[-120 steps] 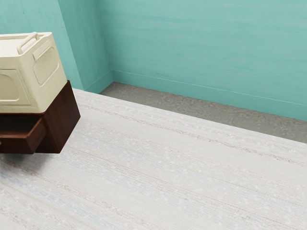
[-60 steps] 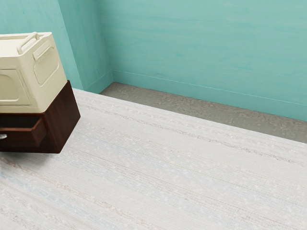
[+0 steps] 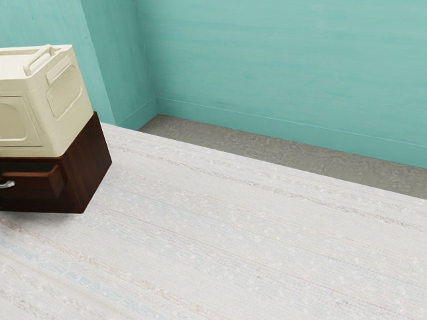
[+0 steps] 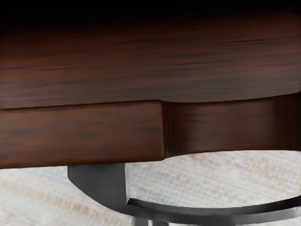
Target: Push the drawer handle with one arm to close the drawer
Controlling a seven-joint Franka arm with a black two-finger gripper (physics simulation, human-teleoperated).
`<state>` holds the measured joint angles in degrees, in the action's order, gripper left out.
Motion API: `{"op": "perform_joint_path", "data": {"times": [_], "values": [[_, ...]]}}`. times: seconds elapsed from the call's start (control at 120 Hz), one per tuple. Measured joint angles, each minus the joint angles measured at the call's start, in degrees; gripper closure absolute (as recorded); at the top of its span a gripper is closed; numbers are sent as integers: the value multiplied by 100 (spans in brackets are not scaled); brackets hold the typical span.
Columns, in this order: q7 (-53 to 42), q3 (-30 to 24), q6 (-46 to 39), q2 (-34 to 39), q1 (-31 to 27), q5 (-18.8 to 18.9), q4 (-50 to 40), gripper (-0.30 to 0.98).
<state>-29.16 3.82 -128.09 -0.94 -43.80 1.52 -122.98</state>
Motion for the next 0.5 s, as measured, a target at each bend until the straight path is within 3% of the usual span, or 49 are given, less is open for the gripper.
{"op": "perform_joint_path", "data": {"times": [0.233, 0.5], "values": [[-83, -156, -65, -38, -138, -362, 0, 78], [-173, -263, -93, -86, -19, -435, 64, 79]]}}
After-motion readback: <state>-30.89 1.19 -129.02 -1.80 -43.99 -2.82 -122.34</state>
